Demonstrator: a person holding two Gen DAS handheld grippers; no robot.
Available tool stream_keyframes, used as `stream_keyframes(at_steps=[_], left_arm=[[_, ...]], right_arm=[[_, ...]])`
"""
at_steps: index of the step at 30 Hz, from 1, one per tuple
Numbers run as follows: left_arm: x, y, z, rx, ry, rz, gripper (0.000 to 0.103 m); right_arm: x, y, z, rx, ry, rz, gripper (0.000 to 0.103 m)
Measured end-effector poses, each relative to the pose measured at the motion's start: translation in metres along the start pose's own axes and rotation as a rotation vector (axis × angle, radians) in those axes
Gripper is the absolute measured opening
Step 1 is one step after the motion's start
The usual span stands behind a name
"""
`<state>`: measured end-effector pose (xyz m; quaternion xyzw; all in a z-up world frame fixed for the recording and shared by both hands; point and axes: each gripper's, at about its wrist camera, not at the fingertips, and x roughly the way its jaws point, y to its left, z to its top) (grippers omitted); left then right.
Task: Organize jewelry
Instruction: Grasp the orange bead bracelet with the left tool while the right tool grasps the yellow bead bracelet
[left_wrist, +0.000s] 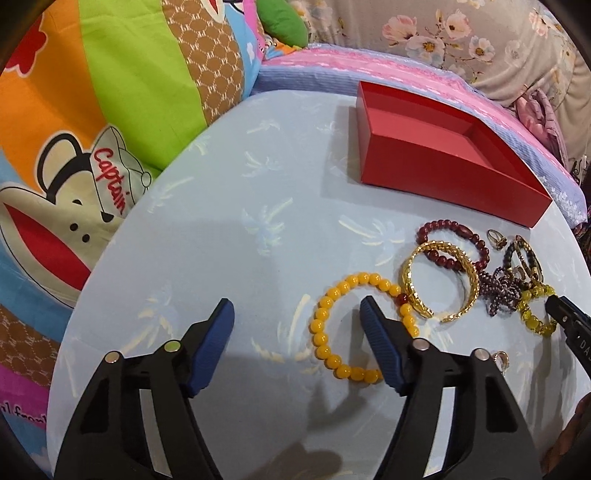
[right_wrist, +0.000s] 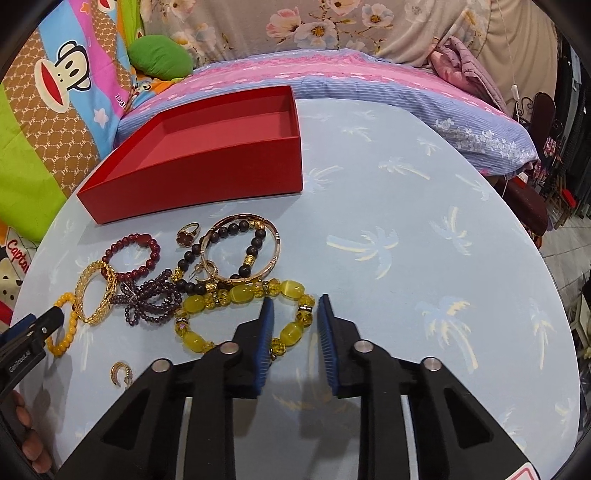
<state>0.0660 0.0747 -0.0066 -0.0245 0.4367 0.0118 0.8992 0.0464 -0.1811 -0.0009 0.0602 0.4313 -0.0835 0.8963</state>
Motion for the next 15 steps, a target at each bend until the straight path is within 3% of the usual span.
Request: stream_keyframes(at_steps=[2, 5, 7, 9, 15], left_arm=[[-0.001, -0.003, -0.001, 0.007, -0.003, -0.002, 0.061], [-0.002, -0.007, -0.001, 0.019, -0.01, -0.013, 0.043], [-0.003, -0.008, -0.001, 0.023, -0.01, -0.035, 0.019], [-0.004, -0.009, -0.001, 0.023, -0.002, -0.069, 0.007], [-0.016, -0.015, -0.003, 0.037, -0.005, -0.111, 0.007]], right_arm=[[0.0, -0.001, 0.0, 0.002, 0.0, 0.002, 0.015], [-0.001, -0.003, 0.0, 0.001, 0.0, 0.005, 0.01], [-0.002, -0.003, -0.001, 0.001, 0.002, 0.008, 0.009], [-0.004, -0.005, -0.003, 0.002, 0.003, 0.012, 0.009], [-0.013, -0.01, -0.005, 0.008, -0.003, 0.02, 0.009]])
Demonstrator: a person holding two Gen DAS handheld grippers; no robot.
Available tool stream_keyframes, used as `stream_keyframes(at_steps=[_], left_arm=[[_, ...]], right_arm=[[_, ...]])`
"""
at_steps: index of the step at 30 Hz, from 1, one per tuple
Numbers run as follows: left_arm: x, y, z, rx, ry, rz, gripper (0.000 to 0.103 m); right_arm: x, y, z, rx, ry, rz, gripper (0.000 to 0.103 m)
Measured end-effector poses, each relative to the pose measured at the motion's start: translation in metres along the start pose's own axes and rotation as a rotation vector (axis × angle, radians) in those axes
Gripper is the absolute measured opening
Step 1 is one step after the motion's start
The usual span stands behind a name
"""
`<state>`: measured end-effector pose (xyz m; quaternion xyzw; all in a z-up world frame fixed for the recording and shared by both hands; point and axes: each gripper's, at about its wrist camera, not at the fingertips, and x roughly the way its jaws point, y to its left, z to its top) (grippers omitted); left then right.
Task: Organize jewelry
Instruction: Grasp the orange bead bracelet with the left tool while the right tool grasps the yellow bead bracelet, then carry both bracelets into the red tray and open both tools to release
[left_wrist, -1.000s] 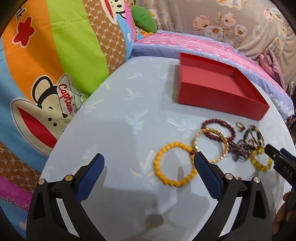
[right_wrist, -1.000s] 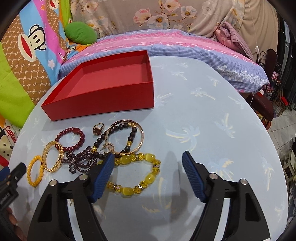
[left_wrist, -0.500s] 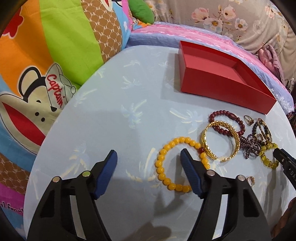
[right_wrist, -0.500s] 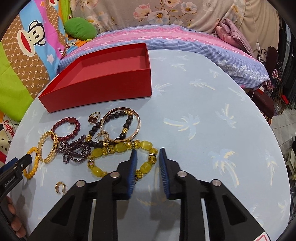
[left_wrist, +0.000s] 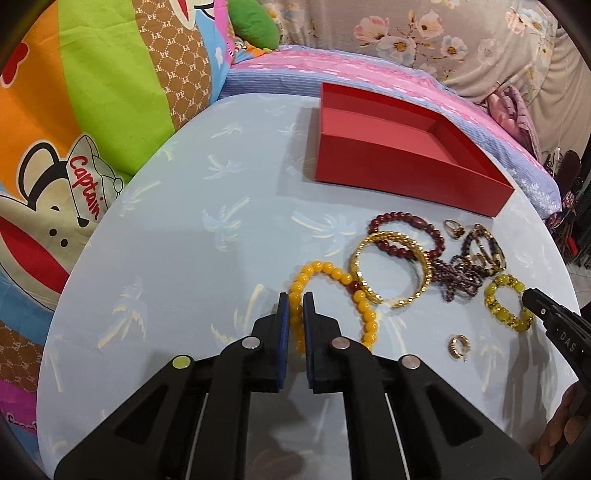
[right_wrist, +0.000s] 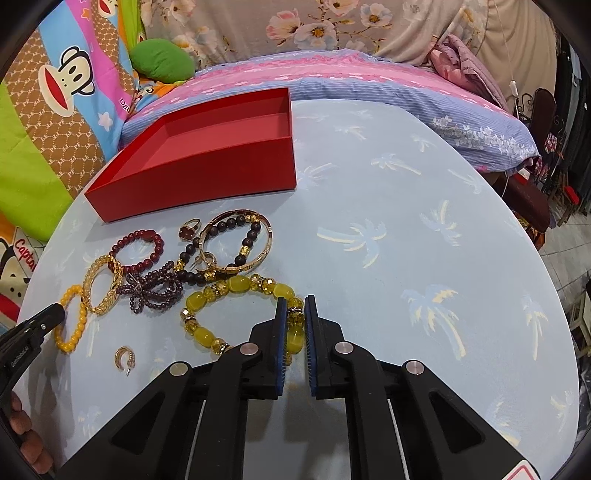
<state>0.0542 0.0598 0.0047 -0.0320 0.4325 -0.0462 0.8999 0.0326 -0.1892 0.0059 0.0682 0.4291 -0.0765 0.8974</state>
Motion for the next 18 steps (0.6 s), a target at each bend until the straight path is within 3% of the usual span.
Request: stream_keyframes(at_steps=[11, 18], left_arm=[[-0.041, -0.022, 0.038, 0.058, -0.071, -0.065, 0.007], [-0.049, -0.043, 0.103, 0.115, -0.132, -0.133, 0.007]], right_arm=[[-0.035, -0.001, 0.042, -0.019, -0.075, 0.059, 0.009], [-0.045, 0.01, 0.102, -0.082, -0.135, 0.112, 0.009]])
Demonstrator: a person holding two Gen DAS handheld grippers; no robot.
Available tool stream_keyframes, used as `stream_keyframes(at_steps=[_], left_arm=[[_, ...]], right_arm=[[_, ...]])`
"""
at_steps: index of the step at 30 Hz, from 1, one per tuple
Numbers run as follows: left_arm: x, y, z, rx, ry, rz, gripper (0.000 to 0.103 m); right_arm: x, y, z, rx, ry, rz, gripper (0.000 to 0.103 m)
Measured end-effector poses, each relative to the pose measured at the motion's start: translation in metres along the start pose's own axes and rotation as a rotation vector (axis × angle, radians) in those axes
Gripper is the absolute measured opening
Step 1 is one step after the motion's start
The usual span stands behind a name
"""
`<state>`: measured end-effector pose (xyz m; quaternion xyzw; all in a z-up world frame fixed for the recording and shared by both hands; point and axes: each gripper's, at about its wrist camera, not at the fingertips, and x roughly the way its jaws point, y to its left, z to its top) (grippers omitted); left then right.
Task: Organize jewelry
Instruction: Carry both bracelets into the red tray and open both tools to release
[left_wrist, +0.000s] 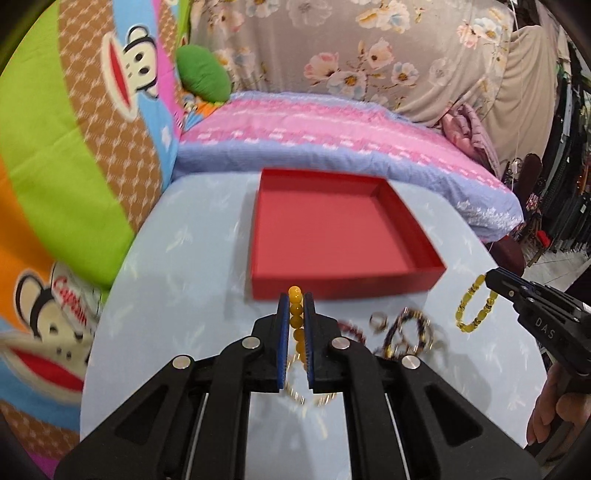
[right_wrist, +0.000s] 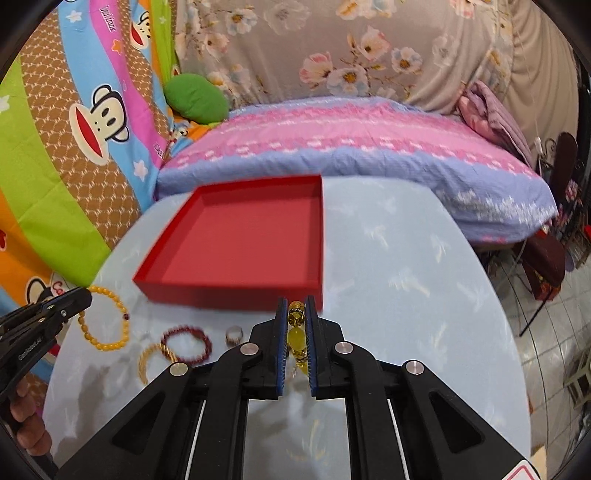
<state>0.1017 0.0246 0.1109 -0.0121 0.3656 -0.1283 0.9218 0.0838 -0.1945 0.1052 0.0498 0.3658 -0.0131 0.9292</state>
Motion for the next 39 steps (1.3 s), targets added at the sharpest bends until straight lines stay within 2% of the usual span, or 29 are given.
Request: stream_keyframes(at_steps=[4, 10, 14, 17, 20, 24, 30, 32, 33, 34, 36, 39], left_arm=[[0.022, -0.006, 0.045, 0.027, -0.023, -0.034, 0.007], [0.086, -0.009, 0.103, 0.026, -0.01, -0.071, 0.007], [0.129, -0.009, 0.13, 0.031, 0.007, -0.099, 0.007], [0.162, -0.005, 0.145, 0.017, 0.053, -0.128, 0.007], [0.196, -0.002, 0.152, 0.007, 0.103, -0.119, 0.007], [0.229, -0.002, 0.151, 0.026, 0.178, -0.069, 0.007], [0.247, 0.0, 0.14, 0.075, 0.221, 0.015, 0.008], [0.247, 0.002, 0.139, 0.077, 0.217, 0.027, 0.016], [0.245, 0.002, 0.137, 0.073, 0.212, 0.04, 0.027], [0.244, 0.003, 0.137, 0.07, 0.203, 0.05, 0.036], [0.238, 0.003, 0.136, 0.063, 0.176, 0.078, 0.045], [0.225, 0.002, 0.135, 0.063, 0.153, 0.087, 0.046]], right_arm=[[0.019, 0.002, 0.047, -0.007, -0.011, 0.053, 0.009], [0.075, 0.008, 0.112, 0.001, 0.01, 0.163, 0.009], [0.116, 0.01, 0.142, 0.021, 0.047, 0.232, 0.009], [0.15, 0.012, 0.155, 0.025, 0.094, 0.266, 0.009], [0.187, 0.013, 0.159, 0.03, 0.162, 0.254, 0.009], [0.222, 0.01, 0.156, 0.01, 0.227, 0.163, 0.009], [0.242, 0.0, 0.149, -0.03, 0.268, 0.057, 0.01], [0.24, -0.003, 0.148, -0.032, 0.254, 0.037, 0.014], [0.237, -0.003, 0.148, -0.033, 0.246, 0.031, 0.017], [0.233, -0.004, 0.148, -0.031, 0.234, 0.028, 0.024], [0.224, -0.004, 0.147, -0.028, 0.216, 0.027, 0.034], [0.203, 0.001, 0.144, -0.059, 0.164, 0.014, 0.039]])
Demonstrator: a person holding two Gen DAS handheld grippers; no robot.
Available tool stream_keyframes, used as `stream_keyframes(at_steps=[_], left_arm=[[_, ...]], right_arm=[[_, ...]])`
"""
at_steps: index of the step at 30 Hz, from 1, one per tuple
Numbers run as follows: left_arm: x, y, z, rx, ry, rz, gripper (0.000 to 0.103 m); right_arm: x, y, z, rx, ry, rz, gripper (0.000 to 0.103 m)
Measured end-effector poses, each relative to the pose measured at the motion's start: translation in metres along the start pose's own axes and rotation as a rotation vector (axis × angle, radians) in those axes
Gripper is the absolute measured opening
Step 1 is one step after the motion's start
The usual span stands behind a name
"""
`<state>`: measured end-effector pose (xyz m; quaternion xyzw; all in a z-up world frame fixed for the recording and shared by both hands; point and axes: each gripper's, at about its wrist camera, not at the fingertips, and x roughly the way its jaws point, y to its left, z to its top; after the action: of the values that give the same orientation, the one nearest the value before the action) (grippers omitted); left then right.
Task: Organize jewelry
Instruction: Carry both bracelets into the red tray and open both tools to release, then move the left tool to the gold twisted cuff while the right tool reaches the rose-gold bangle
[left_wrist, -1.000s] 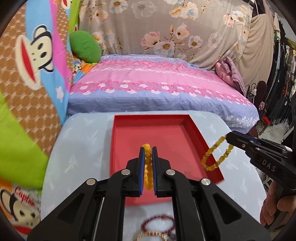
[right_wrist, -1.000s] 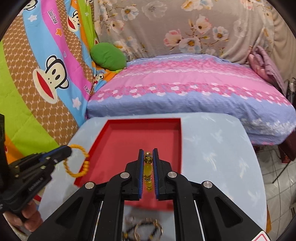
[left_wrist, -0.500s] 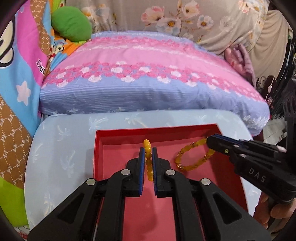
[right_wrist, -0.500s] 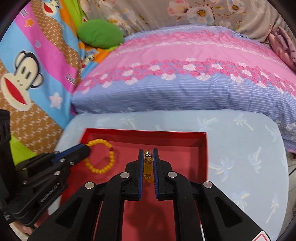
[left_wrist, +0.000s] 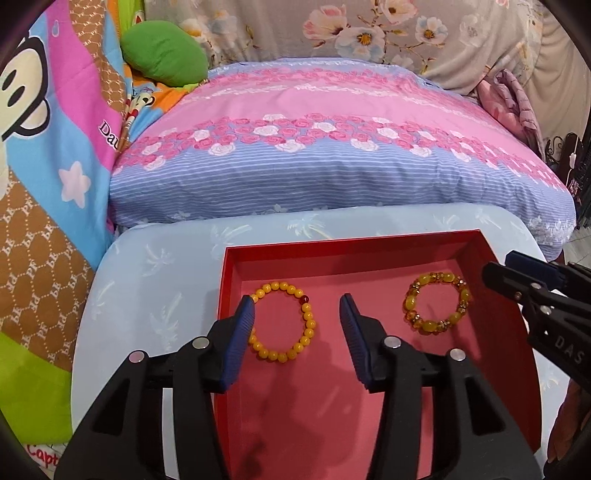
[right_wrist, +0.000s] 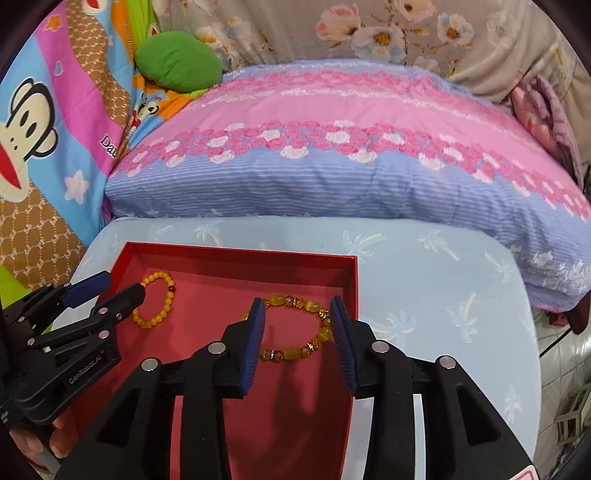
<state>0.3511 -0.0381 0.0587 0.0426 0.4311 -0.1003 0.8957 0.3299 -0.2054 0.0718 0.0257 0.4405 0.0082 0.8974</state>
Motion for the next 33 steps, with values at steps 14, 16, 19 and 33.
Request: stream_keyframes(at_steps=[14, 16, 19, 33], left_arm=[[-0.091, -0.024, -0.041, 0.036, -0.123, 0.047, 0.056], [-0.103, -0.027, -0.051, 0.037, -0.134, 0.048, 0.056], [-0.121, -0.031, -0.064, 0.038, -0.146, 0.046, 0.056], [-0.16, -0.03, -0.147, -0.016, -0.114, 0.005, 0.056]], right_arm=[[-0.094, 0.016, -0.049, 0.003, -0.127, 0.018, 0.051], [-0.105, 0.017, -0.06, 0.01, -0.132, 0.022, 0.051], [-0.119, 0.018, -0.076, 0.021, -0.135, 0.03, 0.051], [-0.153, 0.01, -0.16, 0.057, -0.1, 0.008, 0.051]])
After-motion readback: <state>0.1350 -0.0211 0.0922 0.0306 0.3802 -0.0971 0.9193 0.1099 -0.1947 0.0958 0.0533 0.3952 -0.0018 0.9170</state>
